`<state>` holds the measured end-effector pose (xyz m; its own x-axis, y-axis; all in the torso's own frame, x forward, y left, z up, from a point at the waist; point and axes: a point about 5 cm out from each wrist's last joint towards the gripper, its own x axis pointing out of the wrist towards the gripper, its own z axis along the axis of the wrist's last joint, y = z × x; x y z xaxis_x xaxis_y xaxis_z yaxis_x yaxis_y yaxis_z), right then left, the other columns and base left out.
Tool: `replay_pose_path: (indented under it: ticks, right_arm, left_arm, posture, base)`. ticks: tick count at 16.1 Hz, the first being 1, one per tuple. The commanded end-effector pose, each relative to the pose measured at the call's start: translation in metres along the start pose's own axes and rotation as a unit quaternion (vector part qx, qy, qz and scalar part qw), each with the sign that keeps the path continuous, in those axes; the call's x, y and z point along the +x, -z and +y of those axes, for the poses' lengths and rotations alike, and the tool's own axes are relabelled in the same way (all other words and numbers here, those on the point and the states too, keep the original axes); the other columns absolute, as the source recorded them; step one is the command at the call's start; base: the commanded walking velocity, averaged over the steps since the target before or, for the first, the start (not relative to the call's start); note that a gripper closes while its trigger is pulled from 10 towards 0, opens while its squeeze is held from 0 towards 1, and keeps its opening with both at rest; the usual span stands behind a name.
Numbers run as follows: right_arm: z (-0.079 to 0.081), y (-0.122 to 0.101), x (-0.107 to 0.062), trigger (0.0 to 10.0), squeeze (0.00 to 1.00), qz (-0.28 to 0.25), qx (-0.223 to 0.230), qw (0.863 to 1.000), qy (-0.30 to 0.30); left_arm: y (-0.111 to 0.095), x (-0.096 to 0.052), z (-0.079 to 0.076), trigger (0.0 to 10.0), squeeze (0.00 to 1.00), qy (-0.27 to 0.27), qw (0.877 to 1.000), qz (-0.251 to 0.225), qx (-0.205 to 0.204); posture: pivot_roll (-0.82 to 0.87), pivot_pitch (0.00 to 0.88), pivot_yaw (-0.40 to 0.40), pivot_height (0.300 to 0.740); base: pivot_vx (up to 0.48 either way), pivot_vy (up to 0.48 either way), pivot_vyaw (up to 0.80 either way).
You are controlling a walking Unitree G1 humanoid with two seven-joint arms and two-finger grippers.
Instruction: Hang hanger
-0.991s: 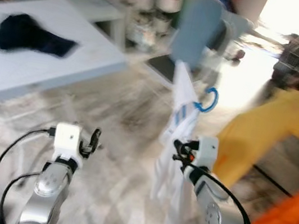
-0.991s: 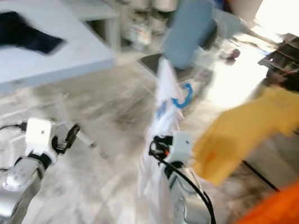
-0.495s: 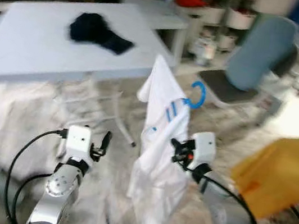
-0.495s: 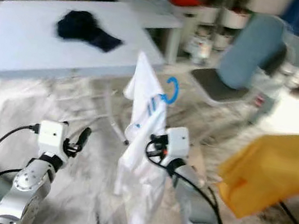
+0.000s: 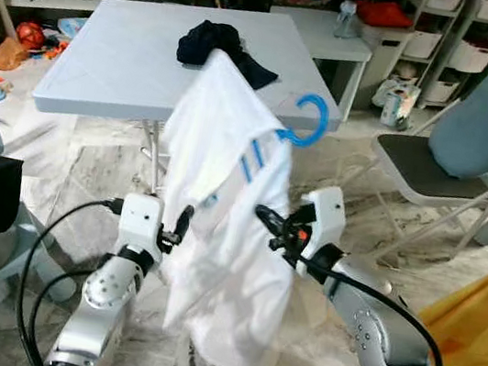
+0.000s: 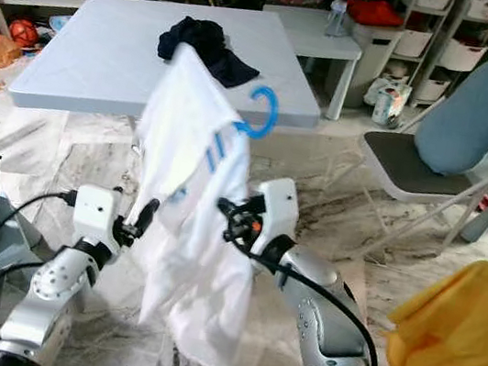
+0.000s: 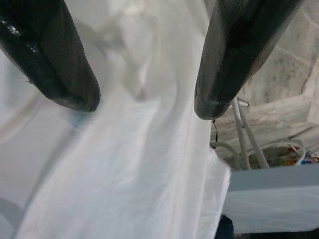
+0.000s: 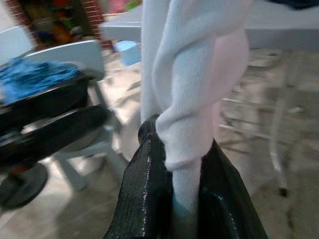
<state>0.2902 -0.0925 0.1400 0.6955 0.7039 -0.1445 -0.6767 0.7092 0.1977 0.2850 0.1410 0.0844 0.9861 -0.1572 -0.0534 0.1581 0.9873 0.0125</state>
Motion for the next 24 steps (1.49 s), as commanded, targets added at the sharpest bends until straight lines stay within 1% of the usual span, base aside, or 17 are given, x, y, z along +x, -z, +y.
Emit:
replay_pose_path:
  ticks: [1, 4, 7, 9, 11, 12, 13, 14, 16, 17, 18, 19, 20, 21, 22, 23, 24]
  right_arm:
    - [0.010, -0.013, 0.000, 10.0, 0.00, -0.017, -0.014, 0.999, -0.035]
    - [0.016, -0.010, -0.012, 10.0, 0.00, 0.016, -0.021, 0.996, -0.084]
    - [0.023, -0.004, -0.025, 10.0, 0.00, 0.058, -0.035, 0.987, -0.148]
    - [0.025, -0.005, -0.032, 10.0, 0.00, 0.072, -0.030, 0.983, -0.169]
    - [0.026, -0.008, -0.035, 10.0, 0.00, 0.076, -0.036, 0.981, -0.176]
    - [0.025, -0.008, -0.034, 10.0, 0.00, 0.076, -0.041, 0.981, -0.176]
    - [0.017, -0.009, -0.028, 10.0, 0.00, 0.068, -0.054, 0.987, -0.136]
    - [0.007, -0.008, -0.019, 10.0, 0.00, 0.060, -0.067, 0.993, -0.079]
    - [0.002, -0.011, -0.011, 10.0, 0.00, 0.044, -0.052, 0.997, -0.047]
    - [0.005, -0.014, -0.006, 10.0, 0.00, 0.033, -0.034, 0.998, -0.051]
    - [0.008, -0.014, -0.006, 10.0, 0.00, 0.033, -0.035, 0.997, -0.058]
    - [0.013, -0.013, -0.006, 10.0, 0.00, 0.035, -0.031, 0.996, -0.072]
    - [0.015, -0.013, -0.007, 10.0, 0.00, 0.036, -0.030, 0.996, -0.081]
    - [0.026, -0.017, -0.012, 10.0, 0.00, 0.030, -0.019, 0.990, -0.134]
    - [0.035, -0.022, -0.018, 10.0, 0.00, 0.020, -0.011, 0.985, -0.173]
    - [0.037, -0.024, -0.020, 10.0, 0.00, 0.019, -0.010, 0.982, -0.185]
    - [0.039, -0.025, -0.023, 10.0, 0.00, 0.021, -0.012, 0.979, -0.202]
  left_arm:
    - [-0.007, 0.004, 0.003, 10.0, 0.00, -0.002, 1.000, -0.013, 0.006]
    - [-0.006, 0.004, 0.007, 10.0, 0.00, -0.012, 1.000, -0.014, 0.009]
    - [-0.003, 0.004, 0.011, 10.0, 0.00, -0.021, 1.000, -0.009, 0.016]
    - [-0.002, 0.005, 0.017, 10.0, 0.00, -0.031, 0.999, -0.007, 0.017]
    - [-0.001, 0.006, 0.018, 10.0, 0.00, -0.033, 0.999, -0.007, 0.018]
    - [-0.001, 0.007, 0.017, 10.0, 0.00, -0.032, 0.999, -0.007, 0.017]
    - [-0.003, 0.009, 0.010, 10.0, 0.00, -0.010, 1.000, -0.011, 0.004]
    - [-0.008, 0.010, 0.000, 10.0, 0.00, 0.021, 1.000, -0.018, -0.005]
    - [-0.008, 0.010, -0.008, 10.0, 0.00, 0.042, 0.999, -0.015, -0.004]
    - [-0.004, 0.010, -0.013, 10.0, 0.00, 0.048, 0.999, -0.007, -0.008]
    - [-0.003, 0.010, -0.015, 10.0, 0.00, 0.052, 0.999, -0.006, -0.011]
    - [-0.003, 0.010, -0.021, 10.0, 0.00, 0.082, 0.996, -0.009, -0.040]
    - [-0.004, 0.010, -0.024, 10.0, 0.00, 0.095, 0.994, -0.010, -0.050]
    - [-0.003, 0.010, -0.022, 10.0, 0.33, 0.085, 0.996, -0.007, -0.037]
    - [0.000, 0.011, -0.021, 10.0, 0.30, 0.077, 0.997, 0.001, -0.018]
    - [0.001, 0.012, -0.020, 10.0, 0.12, 0.072, 0.997, 0.006, -0.013]
    - [0.001, 0.013, -0.020, 10.0, 0.00, 0.072, 0.997, 0.007, -0.016]
  posture:
    - [-0.05, 0.000, -0.032, 0.740]
    - [-0.05, 0.000, -0.031, 0.740]
    - [-0.05, 0.000, -0.032, 0.740]
    - [-0.05, 0.000, -0.032, 0.740]
    - [-0.05, 0.000, -0.030, 0.740]
    - [-0.06, 0.000, -0.027, 0.740]
    - [-0.06, 0.000, -0.025, 0.740]
    - [-0.06, 0.000, -0.025, 0.740]
    - [-0.06, 0.000, -0.026, 0.740]
    - [-0.06, 0.000, -0.030, 0.740]
    - [-0.06, 0.000, -0.032, 0.740]
    - [-0.06, 0.000, -0.032, 0.740]
    - [-0.06, 0.000, -0.032, 0.740]
    - [-0.06, 0.000, -0.034, 0.740]
    - [-0.06, 0.000, -0.034, 0.740]
    - [-0.07, 0.000, -0.031, 0.740]
    - [-0.07, 0.000, -0.030, 0.740]
  base:
    - [0.000, 0.000, 0.00]
    - [0.000, 0.000, 0.00]
    - [0.000, 0.000, 0.00]
    - [0.000, 0.000, 0.00]
    - [0.000, 0.000, 0.00]
    - [0.000, 0.000, 0.00]
    - [0.000, 0.000, 0.00]
    - [0.000, 0.000, 0.00]
    - [0.000, 0.000, 0.00]
    - [0.000, 0.000, 0.00]
    - [0.000, 0.000, 0.00]
    - [0.000, 0.000, 0.00]
    - [0.000, 0.000, 0.00]
    - [0.000, 0.000, 0.00]
    - [0.000, 0.000, 0.00]
    - [0.000, 0.000, 0.00]
    - [0.000, 0.000, 0.00]
